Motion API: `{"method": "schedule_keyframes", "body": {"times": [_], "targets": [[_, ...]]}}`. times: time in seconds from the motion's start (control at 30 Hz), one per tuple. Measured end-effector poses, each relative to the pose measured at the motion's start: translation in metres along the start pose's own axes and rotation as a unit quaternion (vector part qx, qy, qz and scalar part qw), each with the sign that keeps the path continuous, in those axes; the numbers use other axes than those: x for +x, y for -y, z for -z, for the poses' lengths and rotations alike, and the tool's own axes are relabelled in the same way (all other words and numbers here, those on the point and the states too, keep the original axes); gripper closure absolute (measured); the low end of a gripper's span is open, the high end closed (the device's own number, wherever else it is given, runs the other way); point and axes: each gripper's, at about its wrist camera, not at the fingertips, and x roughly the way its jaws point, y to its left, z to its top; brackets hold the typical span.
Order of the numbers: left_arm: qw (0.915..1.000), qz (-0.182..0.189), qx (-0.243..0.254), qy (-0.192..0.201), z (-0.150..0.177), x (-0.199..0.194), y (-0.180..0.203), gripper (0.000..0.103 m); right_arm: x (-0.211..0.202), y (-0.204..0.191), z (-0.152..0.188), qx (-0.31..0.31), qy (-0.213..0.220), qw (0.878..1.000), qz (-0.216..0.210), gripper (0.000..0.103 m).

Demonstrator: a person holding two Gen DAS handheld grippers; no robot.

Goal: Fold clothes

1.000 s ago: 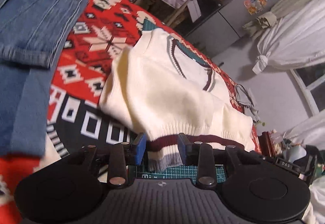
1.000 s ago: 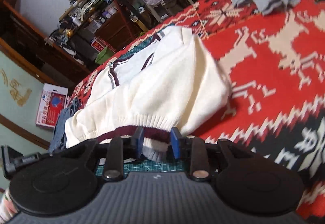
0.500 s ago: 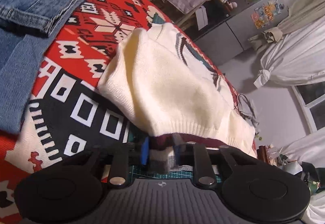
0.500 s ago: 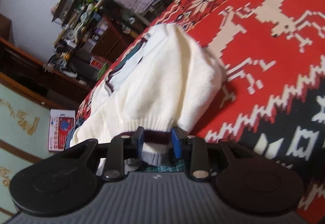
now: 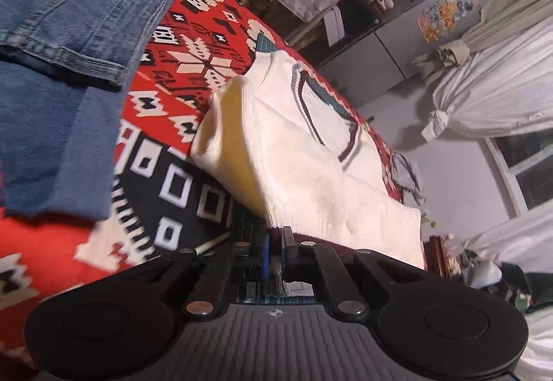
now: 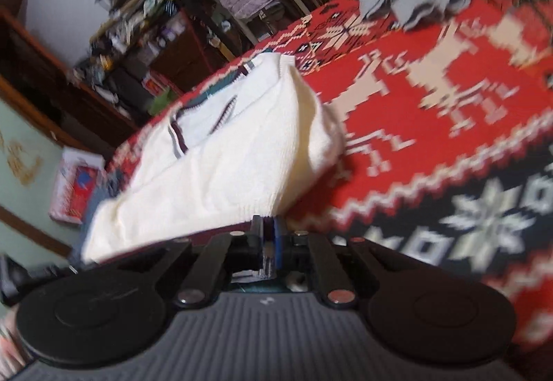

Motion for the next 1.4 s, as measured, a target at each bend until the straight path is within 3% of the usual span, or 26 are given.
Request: {"method": "schedule_keyframes", "body": {"times": [0.17,0.27,0.43,0.57,0.67,0.77,1.03,1.23,1.4], "targets": [[0.998,-0.041,0.025,-0.041,0.013,-0.004,-0.006,0.097,-0.017,0.017,0.018,-0.018,-0.026,0.999,0.034,0.098],[0.9954,-0.068,0.037,-0.056,0.022,0.002,-0.015,0.097,-0.012,0.018,0.032,-0.058,-0.042,0.995,0.067,0.098],[0.9935,-0.077,0.057,-0.06,0.026,0.003,-0.009,0.096,-0.011,0.006,0.033,-0.095,-0.063,0.991,0.075,0.096],[0.9884,-0.097,0.1,-0.059,0.026,0.002,0.008,0.089,-0.019,0.0,0.027,-0.103,-0.059,0.99,0.079,0.086],[0.9869,-0.098,0.117,-0.053,0.022,-0.004,0.015,0.076,-0.029,0.0,0.018,-0.1,-0.051,0.99,0.08,0.086],[0.9845,-0.104,0.132,-0.049,0.012,-0.011,0.02,0.074,-0.038,-0.001,0.005,-0.102,-0.044,0.991,0.081,0.085],[0.9812,-0.101,0.164,-0.006,-0.053,-0.015,0.04,0.068,-0.018,-0.016,-0.069,-0.139,-0.024,0.987,0.081,0.083],[0.9759,-0.084,0.201,0.013,-0.122,0.022,0.054,0.068,0.008,-0.028,-0.131,-0.173,-0.013,0.981,0.081,0.082],[0.9647,-0.092,0.246,0.022,-0.179,0.069,0.061,0.068,0.057,-0.035,-0.18,-0.191,-0.007,0.978,0.081,0.081]]}}
